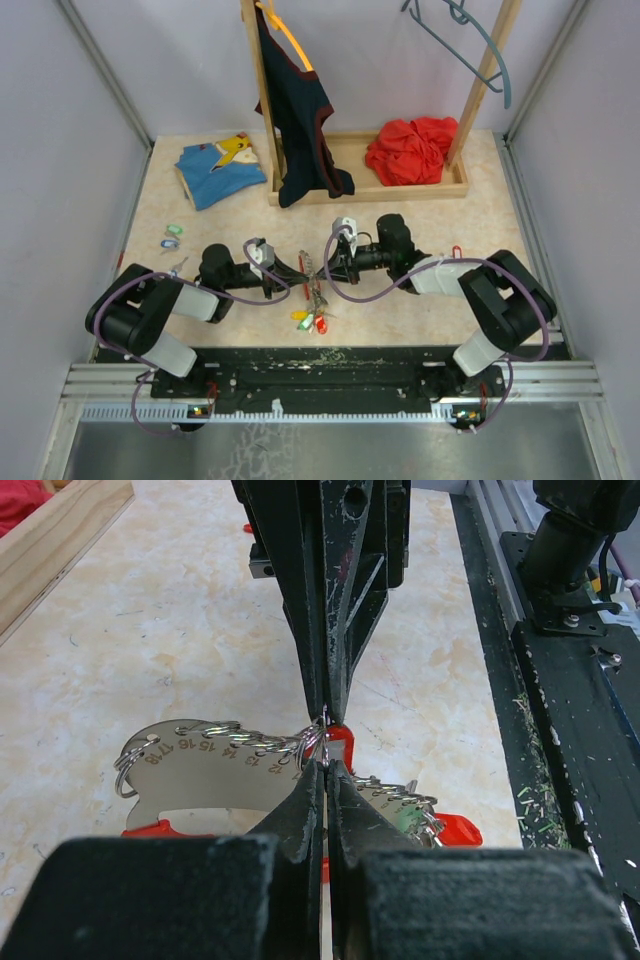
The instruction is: Put the keys on the keyring
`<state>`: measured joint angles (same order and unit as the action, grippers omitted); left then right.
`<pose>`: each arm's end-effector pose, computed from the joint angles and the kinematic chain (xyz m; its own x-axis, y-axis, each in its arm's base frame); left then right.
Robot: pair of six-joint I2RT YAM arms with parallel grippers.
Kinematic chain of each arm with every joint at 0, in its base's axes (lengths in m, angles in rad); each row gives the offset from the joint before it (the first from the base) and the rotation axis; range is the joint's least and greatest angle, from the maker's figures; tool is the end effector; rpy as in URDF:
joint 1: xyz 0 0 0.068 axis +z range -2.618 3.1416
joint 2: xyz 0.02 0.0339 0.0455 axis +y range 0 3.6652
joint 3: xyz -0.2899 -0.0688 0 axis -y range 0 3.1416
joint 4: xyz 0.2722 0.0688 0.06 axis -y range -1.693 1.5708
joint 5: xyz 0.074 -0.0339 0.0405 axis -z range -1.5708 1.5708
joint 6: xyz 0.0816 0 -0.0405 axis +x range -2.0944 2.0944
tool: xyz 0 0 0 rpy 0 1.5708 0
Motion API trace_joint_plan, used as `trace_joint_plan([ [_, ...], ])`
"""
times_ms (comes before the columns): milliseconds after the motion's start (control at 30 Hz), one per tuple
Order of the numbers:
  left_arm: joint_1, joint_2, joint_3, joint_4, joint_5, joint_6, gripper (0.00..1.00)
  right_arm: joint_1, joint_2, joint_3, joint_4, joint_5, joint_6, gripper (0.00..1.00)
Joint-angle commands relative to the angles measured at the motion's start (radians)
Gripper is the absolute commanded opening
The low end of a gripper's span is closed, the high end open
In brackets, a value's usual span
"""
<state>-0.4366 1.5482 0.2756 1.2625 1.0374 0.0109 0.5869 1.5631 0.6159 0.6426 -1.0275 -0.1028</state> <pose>0.2116 -0.1763 0.1596 0.0017 0.0053 -1.0000 0.9953 0.0966 0.0022 0.2413 0.2444 0.1826 -0.1493 -0.1630 -0.9753 -0.9868 -0.0387 0.1575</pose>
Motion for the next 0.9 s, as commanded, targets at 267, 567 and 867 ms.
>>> trace_joint_plan([
  [267, -0.006, 0.001, -0.007, 0.074, 0.035, -0.014, 0.0, 0.008, 0.002, 0.012, 0.082, 0.022, 0.012, 0.0],
  [567, -0.006, 0.003, -0.006, 0.072, 0.03, -0.013, 0.0, 0.008, 0.007, 0.012, 0.116, -0.023, 0.04, 0.0],
  [867, -0.005, -0.002, -0.007, 0.066, 0.027, -0.011, 0.0, 0.007, 0.014, 0.019, 0.102, -0.033, 0.038, 0.0],
])
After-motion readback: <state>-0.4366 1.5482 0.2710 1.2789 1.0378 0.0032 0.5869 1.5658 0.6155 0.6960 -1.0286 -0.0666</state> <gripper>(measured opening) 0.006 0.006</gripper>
